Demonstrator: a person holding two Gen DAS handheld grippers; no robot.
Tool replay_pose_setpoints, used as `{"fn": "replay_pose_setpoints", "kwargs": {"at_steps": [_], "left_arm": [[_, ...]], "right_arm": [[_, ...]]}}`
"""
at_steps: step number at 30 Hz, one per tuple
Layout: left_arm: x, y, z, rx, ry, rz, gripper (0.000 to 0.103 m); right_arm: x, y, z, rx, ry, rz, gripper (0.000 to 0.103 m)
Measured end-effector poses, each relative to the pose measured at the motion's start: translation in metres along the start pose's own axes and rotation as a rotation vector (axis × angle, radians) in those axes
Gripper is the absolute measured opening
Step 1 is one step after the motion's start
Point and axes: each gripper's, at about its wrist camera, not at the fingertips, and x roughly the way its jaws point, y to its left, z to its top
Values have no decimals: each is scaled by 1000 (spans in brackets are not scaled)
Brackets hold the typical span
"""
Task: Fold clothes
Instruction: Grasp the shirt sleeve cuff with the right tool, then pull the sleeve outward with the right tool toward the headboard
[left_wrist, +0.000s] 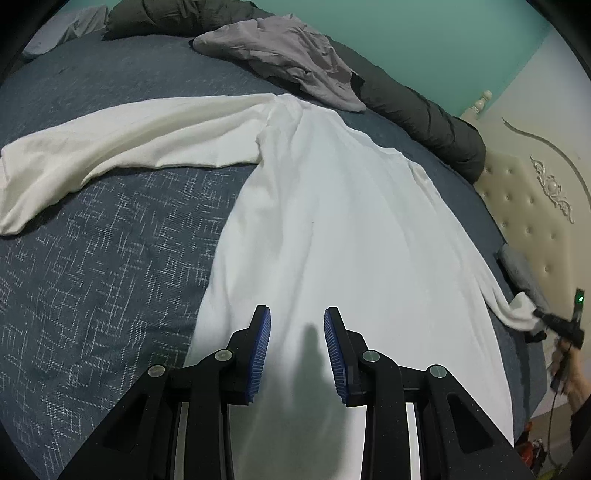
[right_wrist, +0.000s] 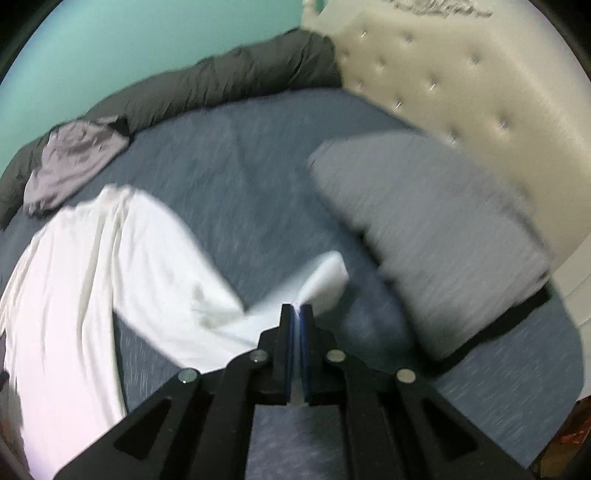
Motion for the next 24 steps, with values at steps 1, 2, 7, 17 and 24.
{"fn": "replay_pose_setpoints", "kwargs": {"at_steps": [1,2,7,17,24], "left_arm": [[-1,0,0,-1,-2,-1,33],[-2,0,0,-2,-4,-1,33],[-6,-3,1,7,-15,-2,33],[-2,-4,1,16,-7,9,33],[1,-3,2,23,-2,26,33]], "right_arm": [[-5,-5,7,4,-15,-11,3],[-10,-12,15,10,-32,-21,3],[-37,-44,52,59,-126,-75,3],[-26,-65,111,59,-167,-166,3],[-18,-90,139,85,-182,-230,3]]}}
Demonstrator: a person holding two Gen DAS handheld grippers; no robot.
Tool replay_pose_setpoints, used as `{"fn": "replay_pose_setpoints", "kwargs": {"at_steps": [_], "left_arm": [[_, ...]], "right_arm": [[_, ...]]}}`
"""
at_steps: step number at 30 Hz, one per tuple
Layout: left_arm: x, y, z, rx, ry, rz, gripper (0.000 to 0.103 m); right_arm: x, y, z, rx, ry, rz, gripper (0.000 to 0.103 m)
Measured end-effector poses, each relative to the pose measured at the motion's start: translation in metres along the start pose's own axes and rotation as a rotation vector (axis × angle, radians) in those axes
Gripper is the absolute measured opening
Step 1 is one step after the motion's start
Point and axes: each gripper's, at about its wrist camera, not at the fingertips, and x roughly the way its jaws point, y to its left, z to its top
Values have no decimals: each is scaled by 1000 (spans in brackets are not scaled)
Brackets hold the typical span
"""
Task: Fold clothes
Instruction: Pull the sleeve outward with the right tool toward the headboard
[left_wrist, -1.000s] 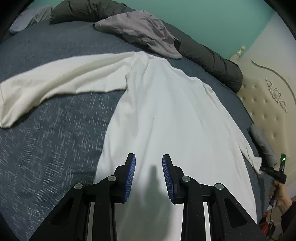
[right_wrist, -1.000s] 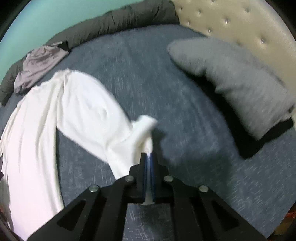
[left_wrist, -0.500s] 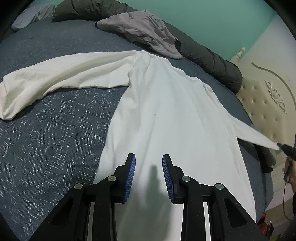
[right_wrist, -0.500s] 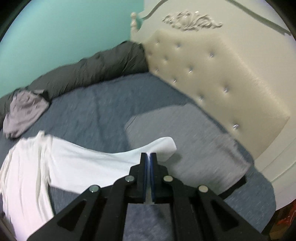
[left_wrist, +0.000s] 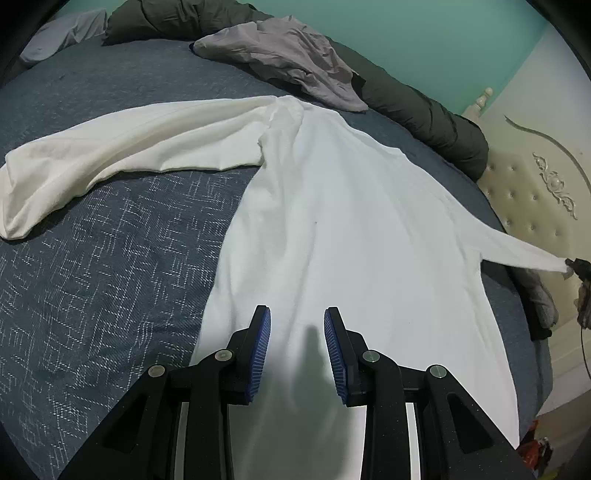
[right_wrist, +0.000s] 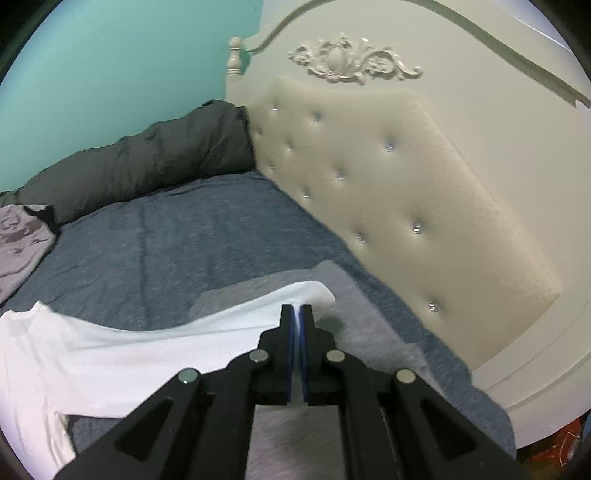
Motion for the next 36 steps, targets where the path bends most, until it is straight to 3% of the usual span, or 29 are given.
{"fn": "replay_pose_setpoints", "kwargs": {"at_steps": [5,10,12,13,16,18,21,26,27,30,34,36], "left_arm": [[4,-2,0,8,9,4,33],[6,-3,-1,16,15,7,33],[6,-3,-1,17,16,8,33],[6,-3,0,15,16,8,33],[6,-1,1,9,15,4,33],[6,-1,1,9,13,1,33],[6,-2,0,12,12,0,33],[6,-4,0,14,10,-4,33],[6,-5,0,15,11,-5,33],[6,-5,-1,16,13,-7,33],[4,-4,0,19,6,-5,33],[3,-2,1,15,2,-4,33]], "right_arm": [[34,-11,-12,-8,105,-55,3],[64,-17,-45,25,220,-45,3],[69,-21,-55,38,246,-53,8],[69,-22,-58,40,248,-66,12],[62,-34,-63,70,232,-50,12],[56,-46,-65,85,217,-85,12],[42,-67,-68,183,178,-104,13],[27,-79,-66,254,126,-25,14],[26,-76,-65,250,119,3,16],[31,-67,-67,251,147,65,39],[36,-75,-72,363,137,71,39],[33,-84,-74,405,118,32,39]]}}
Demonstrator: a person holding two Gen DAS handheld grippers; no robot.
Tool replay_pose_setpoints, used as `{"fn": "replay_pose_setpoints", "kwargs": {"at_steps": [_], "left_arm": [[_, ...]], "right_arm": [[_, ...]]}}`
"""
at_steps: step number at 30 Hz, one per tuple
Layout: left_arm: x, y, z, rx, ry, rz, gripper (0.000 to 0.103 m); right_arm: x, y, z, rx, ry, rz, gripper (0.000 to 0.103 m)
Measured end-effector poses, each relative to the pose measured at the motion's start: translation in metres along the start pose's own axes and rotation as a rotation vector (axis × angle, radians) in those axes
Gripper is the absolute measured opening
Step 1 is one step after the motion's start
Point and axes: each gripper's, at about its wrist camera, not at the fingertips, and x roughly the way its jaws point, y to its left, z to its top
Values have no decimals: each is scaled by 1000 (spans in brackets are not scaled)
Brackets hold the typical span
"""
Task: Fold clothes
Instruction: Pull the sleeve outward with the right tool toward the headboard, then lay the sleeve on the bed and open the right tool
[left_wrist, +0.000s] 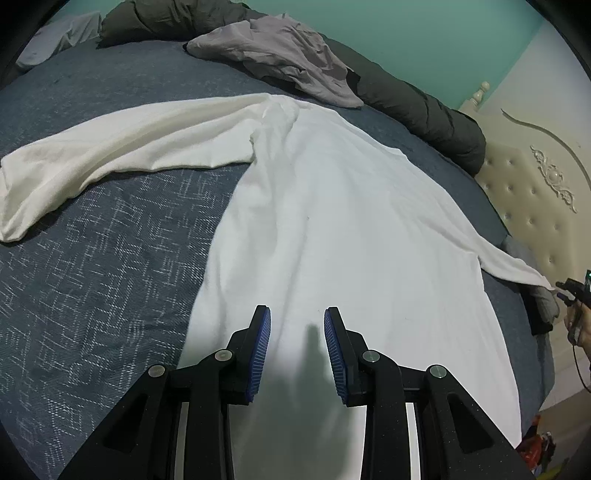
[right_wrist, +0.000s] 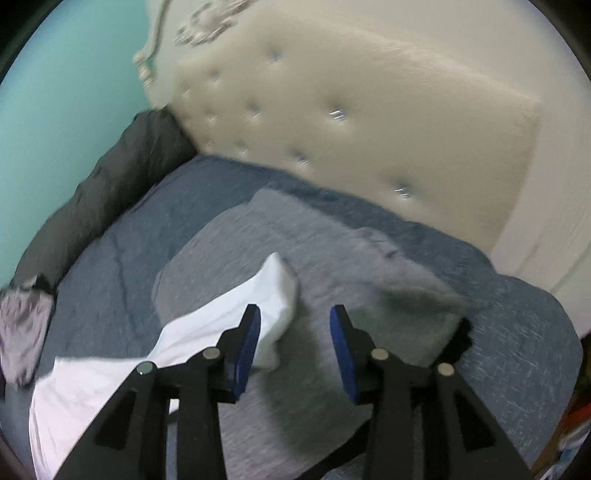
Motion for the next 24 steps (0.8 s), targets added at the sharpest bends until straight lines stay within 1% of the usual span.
{"fn": "replay_pose_setpoints", "kwargs": {"at_steps": [1,3,4,6,7,9,12,13,15,16,20,24], "left_arm": [[-1,1,0,-2,-2,0,33],[-1,2,0,-3,-2,3,33],[0,2,0,-4,-1,4,33],[1,1,0,-4,0,3,33],[1,0,0,-2,1,3,33],[1,-1,-1,3,2,3,33],[3,-2,-2,6,7,4,33],[3,-2,-2,7,8,5,33],[4,-3,-2,9,11,6,33],[4,-3,-2,9,12,6,33],[3,-1,-2,8,10,6,33],[3,0,-2,3,12,3,33]], "right_arm": [[2,-1,1,8,1,-31,39],[7,5,-1,-37,29,-46,39],[9,9,-2,-60,43,-54,35],[14,21,-6,-126,59,-46,32],[17,28,-8,-159,67,-42,27],[22,40,-13,-216,81,-33,22],[25,58,-20,-285,76,22,21],[25,63,-23,-313,75,17,21],[27,64,-25,-321,81,-3,21],[29,61,-22,-299,78,-20,21],[27,40,-16,-159,79,15,21],[33,47,-17,-188,103,26,21]]}}
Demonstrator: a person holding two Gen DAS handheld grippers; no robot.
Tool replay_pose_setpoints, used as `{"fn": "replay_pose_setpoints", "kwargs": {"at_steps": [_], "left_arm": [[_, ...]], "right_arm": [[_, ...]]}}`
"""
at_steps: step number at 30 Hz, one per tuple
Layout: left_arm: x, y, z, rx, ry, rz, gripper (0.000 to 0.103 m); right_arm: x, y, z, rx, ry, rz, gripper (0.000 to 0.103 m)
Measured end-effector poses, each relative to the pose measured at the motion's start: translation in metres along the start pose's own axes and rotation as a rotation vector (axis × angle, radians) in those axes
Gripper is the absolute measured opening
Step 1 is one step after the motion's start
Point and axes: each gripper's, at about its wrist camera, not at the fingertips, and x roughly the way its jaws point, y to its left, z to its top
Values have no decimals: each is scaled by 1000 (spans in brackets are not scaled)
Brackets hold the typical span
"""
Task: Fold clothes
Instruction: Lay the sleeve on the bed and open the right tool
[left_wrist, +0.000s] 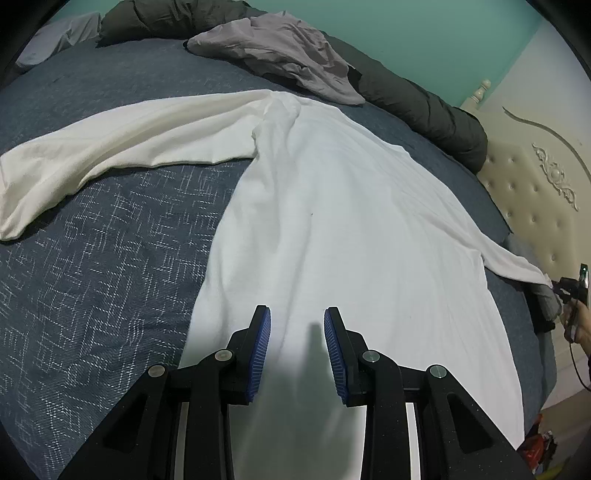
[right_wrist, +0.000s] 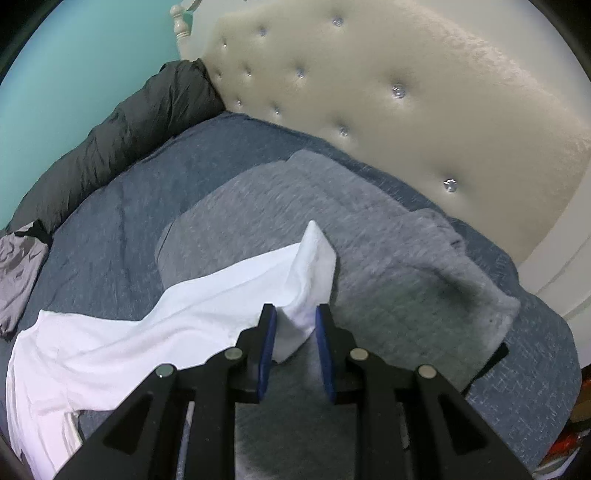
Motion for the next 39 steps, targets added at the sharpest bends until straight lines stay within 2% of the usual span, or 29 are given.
{"fn": "replay_pose_setpoints", "kwargs": {"at_steps": [3,6,10,13,16,19,22,24,26,32,36,39], "left_arm": [[1,0,0,1,1,1,33],[1,0,0,3,1,3,33],[1,2,1,1,0,5,33],[2,3,1,0,0,6,33],[1,3,1,1,-1,7,33],[0,2,1,4,-2,5,33],[-1,2,3,3,-5,4,33],[-2,2,4,1,-8,1,33],[-4,1,6,2,-14,-1,33],[-17,1,18,-16,-37,-19,33],[-33,4,30,-14,-45,-21,33],[-46,14,39,-8,-41,0,33]], "right_arm": [[3,2,-2,0,13,16,7],[-5,6,0,-23,-36,-8,5],[-24,-9,6,-6,-122,-53,4],[-32,-16,14,-48,-129,-103,4],[-32,-20,16,-83,-109,-139,4],[-15,-21,11,-150,-11,-175,4],[-9,-26,3,-153,24,-195,7],[-14,-26,2,-154,-3,-229,14],[-29,-23,2,-140,-61,-259,15],[-87,8,-5,-109,-213,-181,17],[-127,45,-31,-99,-294,-38,29],[-140,76,-59,-93,-287,89,31]]}}
